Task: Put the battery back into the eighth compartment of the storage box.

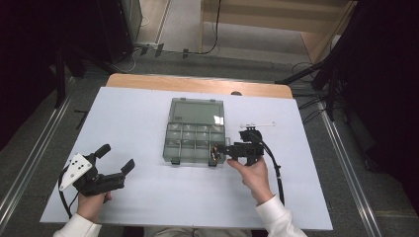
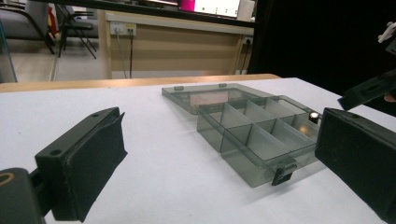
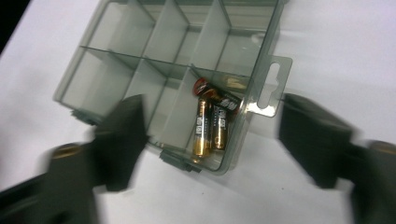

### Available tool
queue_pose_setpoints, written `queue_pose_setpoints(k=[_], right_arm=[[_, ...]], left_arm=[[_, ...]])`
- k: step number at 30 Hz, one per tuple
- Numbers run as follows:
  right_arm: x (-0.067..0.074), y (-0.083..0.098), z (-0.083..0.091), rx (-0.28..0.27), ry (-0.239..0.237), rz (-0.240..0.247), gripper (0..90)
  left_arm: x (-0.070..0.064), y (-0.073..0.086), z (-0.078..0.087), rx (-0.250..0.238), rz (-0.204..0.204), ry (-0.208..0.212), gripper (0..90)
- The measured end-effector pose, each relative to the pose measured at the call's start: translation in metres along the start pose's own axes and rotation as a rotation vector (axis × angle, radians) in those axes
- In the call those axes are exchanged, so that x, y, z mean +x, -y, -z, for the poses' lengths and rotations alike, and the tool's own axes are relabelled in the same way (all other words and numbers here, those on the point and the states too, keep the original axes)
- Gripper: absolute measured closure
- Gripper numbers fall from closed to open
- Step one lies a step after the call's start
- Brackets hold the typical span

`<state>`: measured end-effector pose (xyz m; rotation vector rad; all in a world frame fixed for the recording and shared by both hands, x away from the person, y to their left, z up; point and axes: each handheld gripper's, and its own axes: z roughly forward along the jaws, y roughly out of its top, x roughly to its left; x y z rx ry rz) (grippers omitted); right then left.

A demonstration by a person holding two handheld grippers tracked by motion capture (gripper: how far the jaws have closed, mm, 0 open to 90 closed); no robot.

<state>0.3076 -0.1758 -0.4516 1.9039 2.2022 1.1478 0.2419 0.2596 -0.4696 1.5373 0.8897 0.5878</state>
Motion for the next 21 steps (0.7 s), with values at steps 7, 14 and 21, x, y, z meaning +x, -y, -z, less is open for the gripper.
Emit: queue_pose_setpoints(k=[7, 14, 21], right_arm=[[-0.013, 0.0, 0.023, -0.073, -0.07, 0.058, 2.5], [-0.024, 0.004, 0.043, -0.182, -0.099, 0.133, 1.4], [-0.027, 0.011, 0.048, -0.272, -0.116, 0.239, 1.5]], left_arm=[[0.0, 0.0, 0.0, -0.001, -0.001, 0.002, 1.3], [0.0, 0.0, 0.0, -0.002, -0.001, 0.002, 1.3], [-0.001, 0.0, 0.0, -0.003, 0.0, 0.003, 1.3]])
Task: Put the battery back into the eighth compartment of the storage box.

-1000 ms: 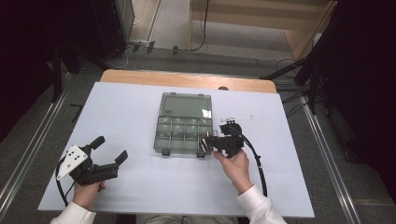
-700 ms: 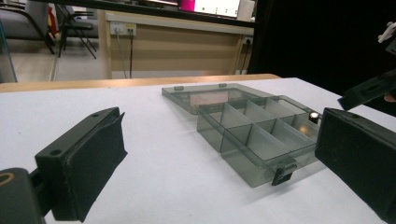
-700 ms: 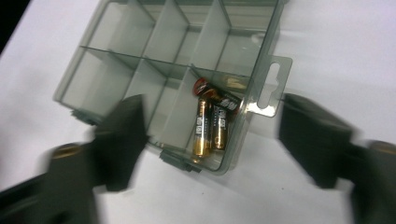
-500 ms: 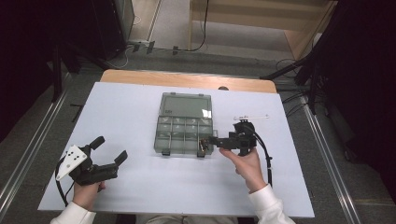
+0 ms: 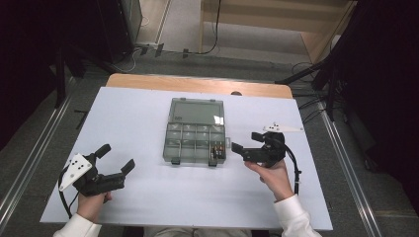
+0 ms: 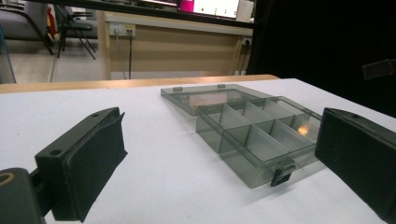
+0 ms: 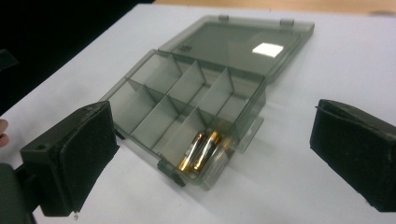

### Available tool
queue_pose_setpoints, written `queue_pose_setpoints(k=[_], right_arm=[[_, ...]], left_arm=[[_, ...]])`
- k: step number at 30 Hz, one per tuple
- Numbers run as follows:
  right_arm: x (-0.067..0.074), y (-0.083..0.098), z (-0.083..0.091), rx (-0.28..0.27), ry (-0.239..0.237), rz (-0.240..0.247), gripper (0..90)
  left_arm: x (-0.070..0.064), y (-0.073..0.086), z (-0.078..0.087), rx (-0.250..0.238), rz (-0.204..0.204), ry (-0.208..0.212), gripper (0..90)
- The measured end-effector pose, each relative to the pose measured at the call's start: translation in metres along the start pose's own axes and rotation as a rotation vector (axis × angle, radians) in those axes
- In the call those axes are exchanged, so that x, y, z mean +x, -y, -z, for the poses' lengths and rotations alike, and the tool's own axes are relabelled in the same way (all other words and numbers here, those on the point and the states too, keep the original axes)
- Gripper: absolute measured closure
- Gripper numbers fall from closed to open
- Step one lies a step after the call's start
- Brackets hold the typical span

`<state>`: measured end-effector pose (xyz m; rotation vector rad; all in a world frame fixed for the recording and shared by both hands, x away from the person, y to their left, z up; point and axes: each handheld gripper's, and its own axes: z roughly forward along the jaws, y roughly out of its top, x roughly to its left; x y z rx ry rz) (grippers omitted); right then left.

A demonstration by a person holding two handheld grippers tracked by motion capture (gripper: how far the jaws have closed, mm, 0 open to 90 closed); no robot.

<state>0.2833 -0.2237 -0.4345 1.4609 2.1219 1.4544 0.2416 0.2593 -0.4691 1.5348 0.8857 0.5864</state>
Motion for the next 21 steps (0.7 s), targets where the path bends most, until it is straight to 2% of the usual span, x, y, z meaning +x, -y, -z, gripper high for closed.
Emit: queue_pose_setpoints(k=[2, 3, 5, 6, 9, 13, 21], right_arm=[[0.002, 0.001, 0.003, -0.044, -0.017, 0.031, 1.7], [0.002, 0.002, 0.004, -0.067, -0.041, 0.029, 2.2], [-0.001, 0.004, 0.007, -0.116, -0.107, -0.011, 5.0], [-0.002, 0.004, 0.009, -0.131, -0.112, -0.018, 6.0], [-0.004, 0.005, 0.015, -0.163, -0.086, 0.005, 6.9], [-0.011, 0.01, 0.024, -0.227, -0.107, 0.012, 6.9], [-0.02, 0.018, 0.04, -0.3, -0.042, 0.044, 11.9]], left_arm=[[0.0, 0.0, 0.0, 0.0, 0.0, 0.0, 1.3], [0.0, 0.0, 0.0, 0.0, 0.0, 0.0, 1.3], [0.0, 0.0, 0.0, -0.003, 0.001, 0.001, 1.3], [0.0, 0.0, 0.0, -0.002, 0.001, 0.002, 1.3], [0.0, 0.0, 0.001, -0.002, 0.0, 0.002, 1.3], [0.0, 0.0, 0.001, -0.001, -0.002, 0.004, 1.3], [-0.001, 0.0, 0.0, -0.003, -0.001, 0.003, 1.3]])
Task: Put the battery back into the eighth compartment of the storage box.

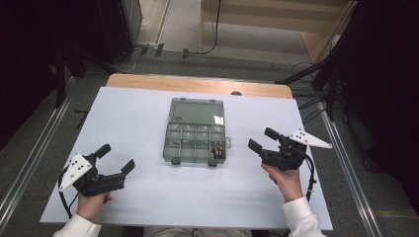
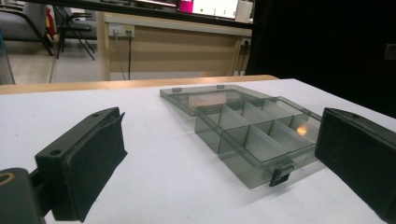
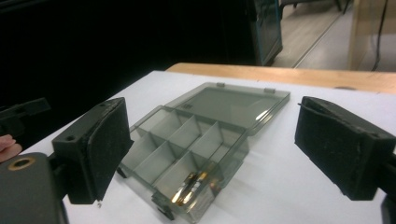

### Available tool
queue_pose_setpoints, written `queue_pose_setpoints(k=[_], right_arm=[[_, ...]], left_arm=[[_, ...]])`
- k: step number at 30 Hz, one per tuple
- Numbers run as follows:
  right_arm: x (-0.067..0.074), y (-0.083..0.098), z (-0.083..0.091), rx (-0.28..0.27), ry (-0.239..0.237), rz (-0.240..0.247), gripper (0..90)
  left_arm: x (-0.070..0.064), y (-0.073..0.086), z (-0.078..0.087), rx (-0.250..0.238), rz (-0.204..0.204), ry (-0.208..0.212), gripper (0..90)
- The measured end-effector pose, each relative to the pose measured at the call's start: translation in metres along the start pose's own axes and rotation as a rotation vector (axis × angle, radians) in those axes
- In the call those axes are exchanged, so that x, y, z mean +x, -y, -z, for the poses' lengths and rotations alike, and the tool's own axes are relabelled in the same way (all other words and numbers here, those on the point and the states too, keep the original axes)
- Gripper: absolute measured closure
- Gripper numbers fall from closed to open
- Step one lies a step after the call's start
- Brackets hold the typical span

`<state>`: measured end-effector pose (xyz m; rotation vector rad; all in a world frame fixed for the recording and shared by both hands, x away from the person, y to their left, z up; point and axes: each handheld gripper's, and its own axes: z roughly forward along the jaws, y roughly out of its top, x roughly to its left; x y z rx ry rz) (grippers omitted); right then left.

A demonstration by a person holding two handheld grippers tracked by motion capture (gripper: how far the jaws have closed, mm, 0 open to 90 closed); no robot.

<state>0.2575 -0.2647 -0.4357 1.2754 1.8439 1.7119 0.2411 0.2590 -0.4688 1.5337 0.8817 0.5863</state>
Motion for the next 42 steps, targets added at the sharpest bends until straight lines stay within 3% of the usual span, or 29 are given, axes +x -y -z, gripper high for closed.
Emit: queue_pose_setpoints(k=[3, 10, 17, 24, 29, 36, 42], right_arm=[[-0.003, 0.003, 0.007, -0.026, -0.006, 0.005, 12.0], [-0.007, 0.009, 0.02, -0.045, 0.063, 0.047, 13.4], [-0.01, 0.019, 0.033, -0.071, 0.092, 0.079, 13.5], [-0.006, 0.036, 0.041, -0.086, 0.166, 0.16, 13.4], [-0.001, 0.05, 0.049, -0.133, 0.217, 0.224, 13.5], [-0.001, 0.059, 0.051, -0.111, 0.225, 0.229, 13.5], [-0.001, 0.063, 0.049, -0.057, 0.241, 0.221, 13.5]], left_arm=[[0.0, 0.0, 0.0, 0.0, -0.001, 0.0, 1.3], [0.0, 0.0, -0.001, 0.0, -0.003, 0.0, 1.3], [0.0, 0.0, -0.001, 0.0, -0.003, -0.003, 1.3], [0.0, 0.0, -0.001, 0.001, -0.003, -0.005, 1.3], [-0.001, 0.0, -0.002, 0.003, -0.006, -0.003, 1.3], [-0.001, 0.0, -0.002, 0.004, -0.005, 0.0, 1.3], [0.0, 0.0, -0.002, 0.005, -0.003, -0.004, 1.3]])
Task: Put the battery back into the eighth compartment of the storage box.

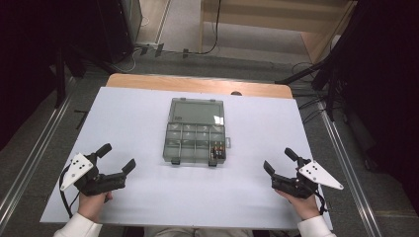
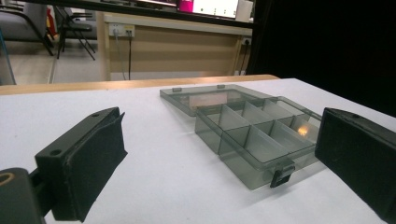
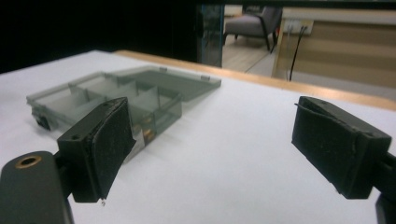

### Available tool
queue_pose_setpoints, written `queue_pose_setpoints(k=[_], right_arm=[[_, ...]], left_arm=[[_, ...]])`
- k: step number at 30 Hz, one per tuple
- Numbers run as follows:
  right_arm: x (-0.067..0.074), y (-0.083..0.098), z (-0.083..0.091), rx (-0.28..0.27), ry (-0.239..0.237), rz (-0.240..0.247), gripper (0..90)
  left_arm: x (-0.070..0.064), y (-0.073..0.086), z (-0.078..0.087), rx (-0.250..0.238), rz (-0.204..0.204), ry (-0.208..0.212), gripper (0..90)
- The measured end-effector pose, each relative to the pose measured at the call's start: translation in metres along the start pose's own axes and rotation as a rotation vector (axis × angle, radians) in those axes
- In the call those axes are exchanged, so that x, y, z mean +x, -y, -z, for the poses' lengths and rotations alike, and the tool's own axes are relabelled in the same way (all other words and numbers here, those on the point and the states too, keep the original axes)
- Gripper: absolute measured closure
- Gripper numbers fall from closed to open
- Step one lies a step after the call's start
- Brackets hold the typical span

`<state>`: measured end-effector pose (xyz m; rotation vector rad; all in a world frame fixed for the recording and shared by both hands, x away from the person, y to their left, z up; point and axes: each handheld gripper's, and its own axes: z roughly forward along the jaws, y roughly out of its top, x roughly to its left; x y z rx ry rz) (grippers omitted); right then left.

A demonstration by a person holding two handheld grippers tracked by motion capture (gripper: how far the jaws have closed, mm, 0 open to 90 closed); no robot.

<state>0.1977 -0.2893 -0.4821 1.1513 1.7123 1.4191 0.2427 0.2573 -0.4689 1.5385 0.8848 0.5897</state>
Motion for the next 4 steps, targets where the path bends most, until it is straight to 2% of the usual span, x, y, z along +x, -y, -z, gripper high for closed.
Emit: queue_pose_setpoints(k=[2, 4], right_arm=[[-0.0021, 0.0023, -0.0023, 0.075, -0.04, 0.002, 13.8], [-0.0029, 0.0061, -0.0089, 0.203, -0.043, -0.002, 13.7]], left_arm=[[0.0, 0.0001, -0.0005, 0.002, 0.0, -0.001, 1.3], [-0.0003, 0.0001, -0.0008, 0.001, 0.0, 0.0, 1.3]])
